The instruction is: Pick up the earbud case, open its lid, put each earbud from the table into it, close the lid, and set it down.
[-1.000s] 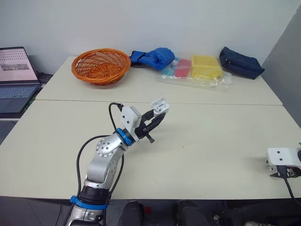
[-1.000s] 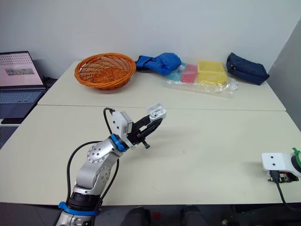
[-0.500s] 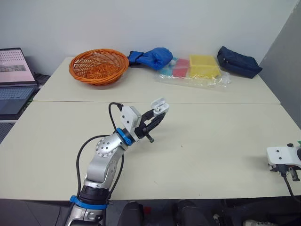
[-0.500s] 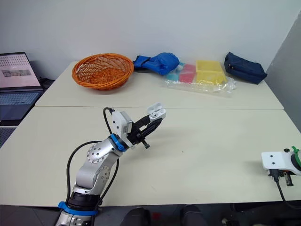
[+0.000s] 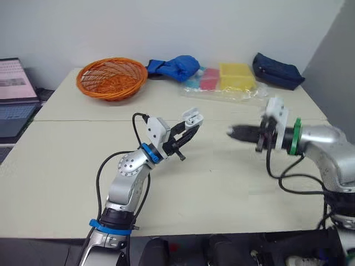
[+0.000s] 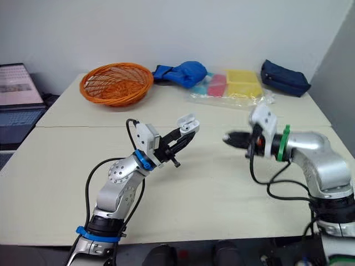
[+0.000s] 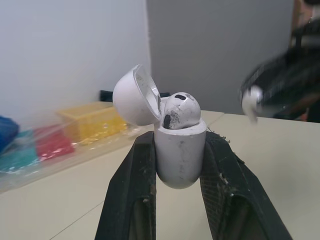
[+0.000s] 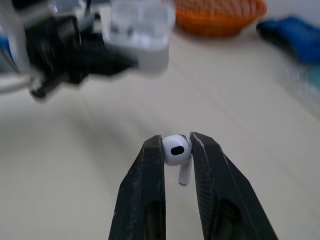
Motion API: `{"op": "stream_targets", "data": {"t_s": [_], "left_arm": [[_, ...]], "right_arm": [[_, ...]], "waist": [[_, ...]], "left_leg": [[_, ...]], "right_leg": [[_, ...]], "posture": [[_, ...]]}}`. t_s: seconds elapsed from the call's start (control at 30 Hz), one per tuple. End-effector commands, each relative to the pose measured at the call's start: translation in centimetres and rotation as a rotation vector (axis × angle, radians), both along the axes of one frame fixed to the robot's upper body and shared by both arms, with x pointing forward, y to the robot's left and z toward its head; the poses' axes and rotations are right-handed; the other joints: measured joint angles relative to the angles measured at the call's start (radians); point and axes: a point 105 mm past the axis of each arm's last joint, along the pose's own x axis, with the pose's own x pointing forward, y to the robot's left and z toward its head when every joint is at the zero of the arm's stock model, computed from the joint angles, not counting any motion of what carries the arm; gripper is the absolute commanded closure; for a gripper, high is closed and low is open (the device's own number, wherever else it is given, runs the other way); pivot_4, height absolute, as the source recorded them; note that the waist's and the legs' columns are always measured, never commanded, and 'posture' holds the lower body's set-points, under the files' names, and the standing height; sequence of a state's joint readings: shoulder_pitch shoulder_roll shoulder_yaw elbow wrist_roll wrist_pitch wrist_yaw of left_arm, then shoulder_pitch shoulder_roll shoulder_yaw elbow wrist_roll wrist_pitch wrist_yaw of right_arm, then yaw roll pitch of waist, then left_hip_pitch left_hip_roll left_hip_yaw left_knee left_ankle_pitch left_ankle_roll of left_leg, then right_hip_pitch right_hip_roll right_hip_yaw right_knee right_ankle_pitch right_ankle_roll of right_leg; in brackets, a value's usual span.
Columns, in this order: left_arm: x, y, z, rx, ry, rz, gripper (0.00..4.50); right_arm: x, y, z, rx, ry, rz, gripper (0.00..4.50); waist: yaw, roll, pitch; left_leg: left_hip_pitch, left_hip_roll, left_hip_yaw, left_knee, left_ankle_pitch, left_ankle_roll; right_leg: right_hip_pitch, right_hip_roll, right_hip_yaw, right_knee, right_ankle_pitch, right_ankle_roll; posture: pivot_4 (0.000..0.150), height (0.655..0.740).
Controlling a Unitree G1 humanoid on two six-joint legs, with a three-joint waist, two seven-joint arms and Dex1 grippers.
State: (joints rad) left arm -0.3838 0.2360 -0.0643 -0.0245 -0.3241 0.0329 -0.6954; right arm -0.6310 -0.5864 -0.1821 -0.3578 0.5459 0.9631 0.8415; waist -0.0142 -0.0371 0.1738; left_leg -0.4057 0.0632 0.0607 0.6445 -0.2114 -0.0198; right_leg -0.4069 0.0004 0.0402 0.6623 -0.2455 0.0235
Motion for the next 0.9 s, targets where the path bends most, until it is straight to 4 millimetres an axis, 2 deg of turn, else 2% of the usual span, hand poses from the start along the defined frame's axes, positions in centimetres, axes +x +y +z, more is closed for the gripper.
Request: {"op": "stream_targets", "data": {"t_s": [0.03, 0.13, 0.37, 0.57, 0.9], "left_arm": [[-0.1, -0.4, 0.9, -0.011, -0.050, -0.026, 3.70], [0.1, -1.2, 1.3, -0.022, -0.060, -0.049, 3.70], [-0.1, -1.7, 1.7, -0.026, -0.069, -0.083, 3.70], [-0.3, -1.9, 2.1, -0.027, -0.078, -0.099, 3.70], [-0.3, -1.9, 2.2, -0.027, -0.078, -0.105, 3.70]], "right_arm": [[-0.6, 1.2, 2.6, 0.165, -0.016, -0.011, 4.10], [-0.6, 3.2, 3.9, 0.252, -0.082, -0.001, 4.10], [0.0, 5.0, 3.1, 0.276, -0.072, 0.011, 4.10], [0.5, 5.8, 0.7, 0.238, -0.067, -0.012, 4.10], [1.2, 5.9, -0.3, 0.214, -0.110, -0.064, 4.10]], "waist": [[0.005, 0.000, 0.000], [0.006, 0.000, 0.000], [0.005, 0.000, 0.000], [0.000, 0.000, 0.000], [-0.005, 0.000, 0.000]], "left_leg": [[-0.003, 0.000, 0.000, 0.000, 0.000, 0.000], [-0.016, -0.002, 0.000, 0.001, 0.000, 0.000], [-0.019, -0.002, 0.000, 0.001, 0.000, 0.000], [-0.018, -0.001, 0.000, 0.001, 0.000, 0.001], [-0.018, -0.001, 0.000, 0.001, 0.000, 0.001]], "right_leg": [[-0.003, -0.001, 0.000, 0.000, 0.001, -0.001], [-0.015, -0.001, 0.001, 0.001, 0.002, 0.001], [-0.017, 0.000, -0.002, 0.001, 0.002, 0.001], [-0.017, 0.001, -0.002, 0.002, 0.002, 0.001], [-0.017, 0.001, -0.002, 0.001, 0.002, 0.001]], "posture": [[0.150, 0.7400], [0.150, 0.7400], [0.150, 0.7400], [0.150, 0.7400], [0.150, 0.7400]]}}
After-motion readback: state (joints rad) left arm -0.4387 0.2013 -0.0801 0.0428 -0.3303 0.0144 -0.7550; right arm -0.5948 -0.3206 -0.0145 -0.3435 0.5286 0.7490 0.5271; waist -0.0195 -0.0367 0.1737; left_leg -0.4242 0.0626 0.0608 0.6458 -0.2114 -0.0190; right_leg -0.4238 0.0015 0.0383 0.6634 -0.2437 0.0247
